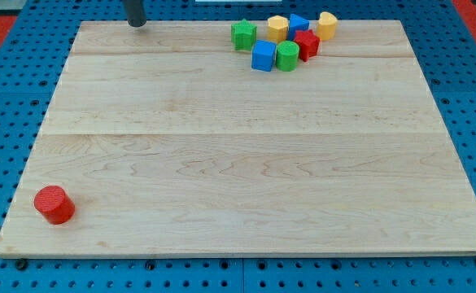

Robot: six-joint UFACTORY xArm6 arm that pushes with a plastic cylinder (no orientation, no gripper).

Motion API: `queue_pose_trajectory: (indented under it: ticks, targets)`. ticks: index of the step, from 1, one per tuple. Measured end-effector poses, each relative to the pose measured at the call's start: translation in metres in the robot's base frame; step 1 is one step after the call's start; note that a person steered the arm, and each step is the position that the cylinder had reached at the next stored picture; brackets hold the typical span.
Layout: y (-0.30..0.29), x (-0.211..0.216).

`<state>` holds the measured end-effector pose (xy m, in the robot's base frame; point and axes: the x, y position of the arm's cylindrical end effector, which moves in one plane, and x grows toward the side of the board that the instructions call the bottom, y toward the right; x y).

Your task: Move the arm at the red star

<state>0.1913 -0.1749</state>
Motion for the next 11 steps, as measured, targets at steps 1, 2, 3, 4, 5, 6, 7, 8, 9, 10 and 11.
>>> queue_pose_trajectory:
  ticks: [1,2,3,4,5,6,7,8,9,10,11]
  targets:
    - [0.023,0.001]
    - [0.034,0.09]
    - [0.114,0.199]
    - [0.206,0.205]
    - [0.322,0.175]
    - [0.344,0.1]
    - [0.356,0.053]
    - [0.347,0.053]
    - [0.314,0.074]
    - [0.28,0.118]
    - [0.289,0.154]
